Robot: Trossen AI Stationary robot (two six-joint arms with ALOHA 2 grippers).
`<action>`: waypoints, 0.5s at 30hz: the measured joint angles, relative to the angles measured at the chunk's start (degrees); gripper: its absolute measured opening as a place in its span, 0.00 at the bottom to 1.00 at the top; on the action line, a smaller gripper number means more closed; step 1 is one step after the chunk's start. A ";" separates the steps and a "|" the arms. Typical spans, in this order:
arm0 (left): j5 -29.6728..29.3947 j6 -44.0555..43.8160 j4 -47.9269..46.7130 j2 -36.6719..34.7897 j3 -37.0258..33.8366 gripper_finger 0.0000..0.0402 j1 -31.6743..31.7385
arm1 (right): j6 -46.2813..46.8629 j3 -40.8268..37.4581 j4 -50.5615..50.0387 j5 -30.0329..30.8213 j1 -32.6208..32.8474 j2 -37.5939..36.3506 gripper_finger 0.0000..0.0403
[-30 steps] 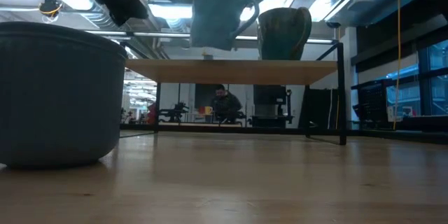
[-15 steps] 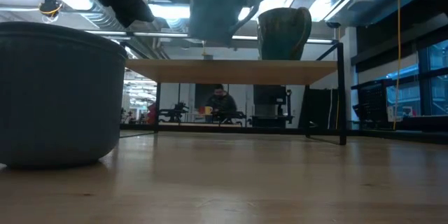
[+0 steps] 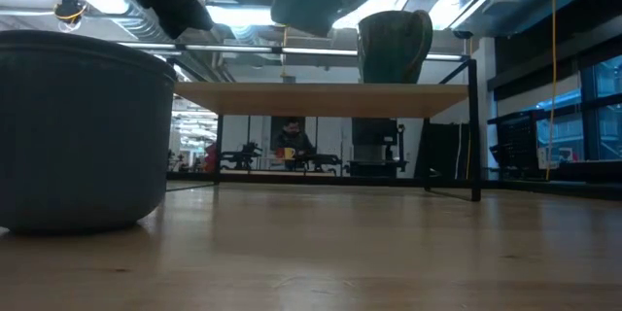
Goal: Stack small to large cups/mugs on shelf
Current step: Put the blue mug on the shelf
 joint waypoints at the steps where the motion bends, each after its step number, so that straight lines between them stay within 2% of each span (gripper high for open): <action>1: 0.04 -0.16 -0.01 0.00 0.00 0.14 0.00 | -1.12 0.00 0.26 -0.13 -0.71 -0.23 0.06; 8: 0.04 -2.61 -0.24 0.00 0.00 0.14 -0.20 | -6.84 0.00 2.27 -1.46 -4.12 -0.74 0.06; 15: 0.04 -3.13 -0.12 0.00 0.00 0.14 -0.24 | -5.25 0.00 2.30 -4.30 -5.79 -0.74 0.06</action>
